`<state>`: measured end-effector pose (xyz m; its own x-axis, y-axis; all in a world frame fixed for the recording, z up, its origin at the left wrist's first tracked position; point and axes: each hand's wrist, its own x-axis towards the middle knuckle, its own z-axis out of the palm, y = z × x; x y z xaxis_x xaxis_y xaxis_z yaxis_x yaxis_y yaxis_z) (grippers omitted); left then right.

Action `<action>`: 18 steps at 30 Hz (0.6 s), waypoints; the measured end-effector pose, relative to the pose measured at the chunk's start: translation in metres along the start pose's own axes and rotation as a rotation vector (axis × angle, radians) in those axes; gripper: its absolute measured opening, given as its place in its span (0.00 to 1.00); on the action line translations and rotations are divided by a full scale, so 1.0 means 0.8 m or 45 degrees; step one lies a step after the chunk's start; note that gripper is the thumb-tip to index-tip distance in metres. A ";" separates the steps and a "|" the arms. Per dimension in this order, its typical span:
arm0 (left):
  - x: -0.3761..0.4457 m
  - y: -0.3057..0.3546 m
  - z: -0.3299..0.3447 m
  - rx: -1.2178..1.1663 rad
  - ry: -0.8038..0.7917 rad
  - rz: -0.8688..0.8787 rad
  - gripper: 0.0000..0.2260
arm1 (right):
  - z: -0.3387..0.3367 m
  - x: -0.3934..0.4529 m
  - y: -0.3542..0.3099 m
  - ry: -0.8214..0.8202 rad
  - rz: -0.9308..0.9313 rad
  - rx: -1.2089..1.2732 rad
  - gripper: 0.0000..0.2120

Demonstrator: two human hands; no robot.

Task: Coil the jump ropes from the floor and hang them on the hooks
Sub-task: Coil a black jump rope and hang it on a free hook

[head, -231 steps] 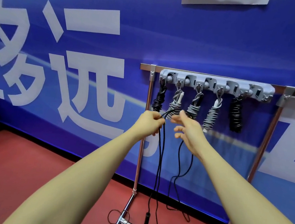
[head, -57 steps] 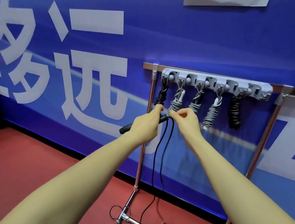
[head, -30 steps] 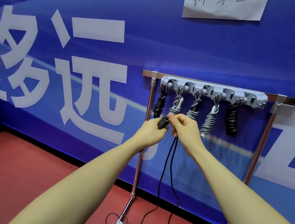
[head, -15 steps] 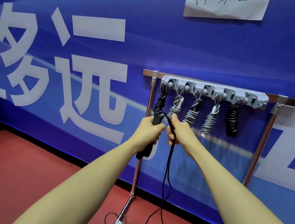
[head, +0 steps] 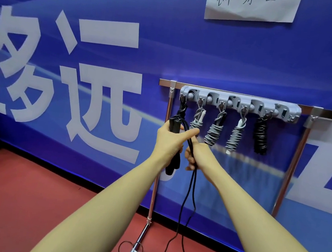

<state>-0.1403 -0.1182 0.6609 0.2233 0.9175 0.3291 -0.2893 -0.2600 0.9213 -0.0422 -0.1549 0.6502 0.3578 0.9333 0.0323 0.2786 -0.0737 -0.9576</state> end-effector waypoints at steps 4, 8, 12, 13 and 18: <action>0.004 0.008 0.009 -0.060 0.180 0.039 0.13 | 0.001 -0.003 -0.003 0.117 0.000 -0.071 0.29; 0.007 0.015 0.014 -0.037 0.280 0.054 0.12 | 0.011 -0.008 -0.005 0.178 -0.078 -0.206 0.25; 0.010 0.021 0.020 -0.126 0.230 0.016 0.06 | 0.015 -0.009 -0.006 0.261 -0.137 -0.276 0.24; 0.010 0.023 0.021 -0.214 0.224 -0.010 0.06 | 0.015 -0.009 -0.008 0.276 -0.123 -0.248 0.26; 0.014 0.027 0.023 -0.700 0.232 -0.203 0.10 | 0.016 -0.005 -0.014 0.297 -0.060 -0.240 0.30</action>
<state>-0.1268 -0.1195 0.6882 0.1541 0.9819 0.1101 -0.7152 0.0340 0.6981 -0.0582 -0.1537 0.6573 0.5297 0.8327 0.1612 0.4523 -0.1166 -0.8842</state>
